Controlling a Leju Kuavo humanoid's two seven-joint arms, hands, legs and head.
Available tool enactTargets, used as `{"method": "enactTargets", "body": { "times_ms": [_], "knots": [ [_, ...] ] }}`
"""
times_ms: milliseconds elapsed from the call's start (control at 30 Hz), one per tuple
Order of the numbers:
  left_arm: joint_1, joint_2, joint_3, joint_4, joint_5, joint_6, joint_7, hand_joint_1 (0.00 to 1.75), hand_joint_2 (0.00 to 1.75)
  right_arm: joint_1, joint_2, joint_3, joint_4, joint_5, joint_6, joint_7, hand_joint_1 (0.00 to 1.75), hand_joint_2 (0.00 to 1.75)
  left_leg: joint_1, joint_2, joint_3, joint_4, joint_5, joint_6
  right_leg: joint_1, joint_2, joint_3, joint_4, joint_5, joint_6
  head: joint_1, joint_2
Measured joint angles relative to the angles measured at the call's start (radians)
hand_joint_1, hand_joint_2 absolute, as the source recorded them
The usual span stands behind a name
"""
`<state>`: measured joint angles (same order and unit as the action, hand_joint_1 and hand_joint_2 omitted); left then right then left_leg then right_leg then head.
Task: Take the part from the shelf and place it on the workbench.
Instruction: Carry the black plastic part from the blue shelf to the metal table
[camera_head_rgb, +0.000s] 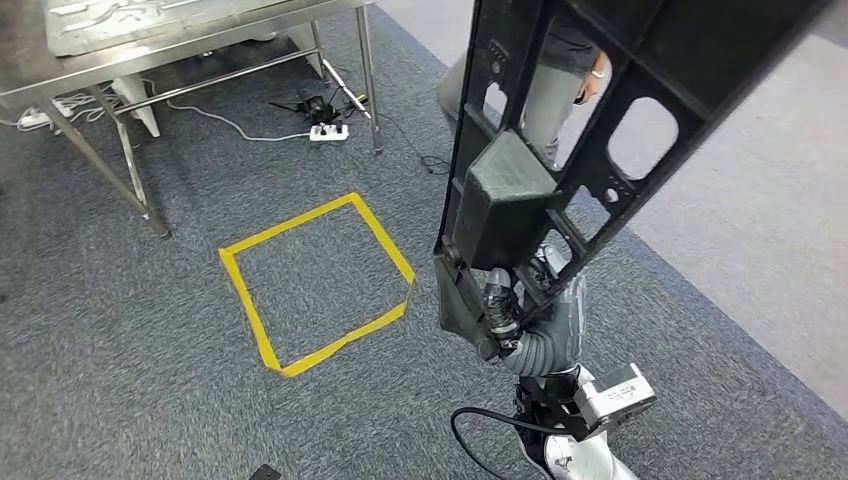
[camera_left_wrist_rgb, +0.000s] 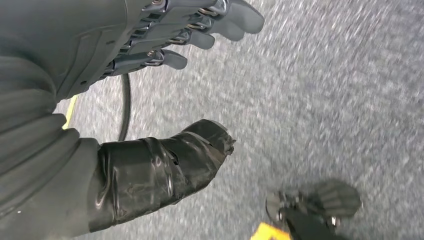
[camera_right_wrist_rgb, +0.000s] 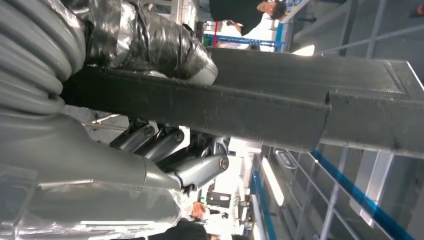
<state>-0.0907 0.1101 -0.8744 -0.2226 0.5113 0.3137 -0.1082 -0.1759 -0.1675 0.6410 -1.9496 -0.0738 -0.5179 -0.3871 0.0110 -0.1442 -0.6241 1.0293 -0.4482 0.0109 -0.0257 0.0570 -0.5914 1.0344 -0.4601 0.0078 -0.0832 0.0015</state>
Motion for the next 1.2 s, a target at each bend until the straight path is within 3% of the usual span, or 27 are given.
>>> {"method": "enactTargets", "body": {
  "times_ms": [67,133,200,233,300,367,400,533,600,667,700,733,767,833,867,933,1067,1100,1200],
  "knots": [
    [0.002,-0.001,0.000,-0.001,0.006,-0.003,-0.005,0.00,1.75,0.000,0.000,0.000,-0.001,-0.005,0.001,-0.003,1.75,1.75,-0.003,0.047,-0.021,0.042,-0.024,-0.011,-0.005,-0.027,0.013,-0.015,0.004,-0.011,-0.007,0.000],
    [-0.002,-0.003,0.000,-0.001,0.011,-0.003,-0.003,0.00,1.75,0.003,0.001,0.000,-0.001,-0.018,0.005,-0.013,1.75,1.75,-0.002,0.111,-0.079,0.157,-0.079,-0.020,-0.001,-0.055,0.020,-0.021,0.002,-0.018,-0.015,0.000],
    [-0.004,-0.003,0.000,-0.001,0.014,-0.002,0.000,0.00,1.75,0.008,0.001,0.000,-0.001,-0.037,0.011,-0.030,1.75,1.75,0.002,0.134,-0.135,0.256,-0.108,-0.026,0.001,-0.080,0.022,-0.021,-0.003,-0.019,-0.014,0.000],
    [-0.003,-0.003,0.000,-0.001,0.015,-0.001,0.000,0.00,1.75,0.011,0.002,0.000,-0.001,-0.049,0.014,-0.040,1.75,1.75,0.004,0.137,-0.138,0.257,-0.095,-0.028,0.001,-0.090,0.024,-0.020,-0.005,-0.018,-0.014,0.000],
    [0.000,-0.002,0.000,-0.001,0.016,0.000,0.000,0.00,1.75,0.014,0.002,0.000,-0.002,-0.080,0.021,-0.064,1.75,1.75,0.007,0.144,-0.084,0.150,-0.030,-0.029,0.000,-0.101,0.031,-0.019,-0.012,-0.011,-0.015,0.000],
    [-0.001,-0.001,0.000,-0.001,0.015,0.000,0.000,0.00,1.75,0.014,0.003,0.000,-0.005,-0.105,0.029,-0.084,1.75,1.75,0.003,0.155,-0.016,0.027,0.011,-0.021,0.002,-0.110,0.035,-0.018,-0.018,-0.002,-0.014,0.000],
    [-0.001,-0.001,0.000,-0.001,0.014,0.000,0.000,0.00,1.75,0.014,0.004,0.000,-0.007,-0.111,0.032,-0.089,1.75,1.75,0.000,0.159,0.000,-0.003,0.013,-0.015,0.004,-0.112,0.036,-0.017,-0.020,0.003,-0.014,0.000],
    [0.002,-0.001,0.000,-0.001,0.012,-0.002,-0.002,0.00,1.75,0.014,0.004,-0.001,-0.011,-0.116,0.036,-0.093,1.75,1.75,-0.002,0.153,0.012,-0.018,0.002,0.011,0.004,-0.104,0.038,-0.009,-0.035,0.028,-0.011,0.000],
    [0.000,-0.002,-0.001,-0.001,0.012,-0.002,-0.003,0.00,1.75,0.015,0.004,-0.001,-0.013,-0.117,0.036,-0.094,1.75,1.75,0.001,0.149,0.023,-0.024,-0.001,0.026,0.002,-0.081,-0.005,0.074,-0.073,0.034,-0.005,0.000],
    [-0.003,-0.002,-0.001,-0.001,0.011,-0.002,-0.003,0.00,1.75,0.019,0.004,-0.001,-0.014,-0.117,0.036,-0.095,1.75,1.75,-0.002,0.144,0.029,-0.024,-0.007,0.037,0.005,-0.067,-0.084,0.208,-0.121,0.034,-0.001,0.000],
    [-0.003,-0.002,-0.001,-0.001,0.012,-0.002,-0.003,0.00,1.75,0.022,0.004,-0.001,-0.014,-0.117,0.037,-0.095,1.75,1.75,-0.004,0.140,0.034,-0.023,-0.012,0.039,0.006,-0.065,-0.115,0.254,-0.126,0.034,0.000,0.000],
    [-0.003,-0.002,-0.001,-0.001,0.012,-0.002,-0.003,0.00,1.75,0.024,0.004,-0.001,-0.014,-0.117,0.038,-0.095,1.75,1.75,-0.005,0.136,0.039,-0.022,-0.017,0.040,0.006,-0.064,-0.130,0.264,-0.111,0.033,0.000,0.000],
    [-0.002,-0.002,-0.001,-0.001,0.012,-0.002,-0.003,0.00,1.75,0.026,0.004,-0.001,-0.014,-0.117,0.039,-0.095,1.75,1.75,-0.006,0.131,0.047,-0.021,-0.023,0.039,0.007,-0.063,-0.125,0.235,-0.078,0.030,0.001,0.000],
    [-0.002,-0.002,-0.001,-0.001,0.013,-0.002,-0.004,0.00,1.75,0.026,0.004,-0.001,-0.014,-0.117,0.042,-0.095,1.75,1.75,-0.007,0.122,0.062,-0.017,-0.037,0.035,0.009,-0.059,-0.075,0.110,0.002,0.020,0.003,0.000],
    [-0.003,-0.003,-0.001,-0.001,0.014,-0.002,-0.006,0.00,1.75,0.026,0.004,-0.001,-0.015,-0.117,0.042,-0.095,1.75,1.75,-0.009,0.119,0.066,-0.014,-0.044,0.030,0.011,-0.055,-0.048,0.052,0.023,0.014,0.003,0.000],
    [-0.004,-0.004,-0.001,-0.001,0.016,-0.002,-0.008,0.00,1.75,0.025,0.004,-0.002,-0.016,-0.116,0.044,-0.095,1.75,1.75,-0.010,0.116,0.068,-0.013,-0.052,0.020,0.015,-0.051,-0.025,0.005,0.023,0.004,0.003,0.000],
    [-0.004,-0.003,-0.001,-0.001,0.016,-0.001,-0.009,0.00,1.75,0.024,0.005,-0.002,-0.018,-0.113,0.046,-0.095,1.75,1.75,-0.007,0.123,0.061,0.015,-0.073,0.000,0.008,-0.053,-0.003,-0.019,0.015,-0.012,0.001,0.000],
    [-0.005,-0.002,-0.001,-0.001,0.016,0.000,-0.010,0.00,1.75,0.023,0.005,-0.002,-0.018,-0.112,0.047,-0.094,1.75,1.75,-0.005,0.127,0.038,0.059,-0.090,-0.006,0.006,-0.056,0.006,-0.023,0.011,-0.018,-0.001,0.000],
    [-0.005,-0.002,-0.001,-0.001,0.016,0.000,-0.010,0.00,1.75,0.023,0.005,-0.002,-0.017,-0.109,0.049,-0.092,1.75,1.75,0.001,0.133,-0.079,0.239,-0.134,-0.018,0.006,-0.061,0.030,-0.026,-0.008,-0.023,-0.004,0.000]
  ]
}}
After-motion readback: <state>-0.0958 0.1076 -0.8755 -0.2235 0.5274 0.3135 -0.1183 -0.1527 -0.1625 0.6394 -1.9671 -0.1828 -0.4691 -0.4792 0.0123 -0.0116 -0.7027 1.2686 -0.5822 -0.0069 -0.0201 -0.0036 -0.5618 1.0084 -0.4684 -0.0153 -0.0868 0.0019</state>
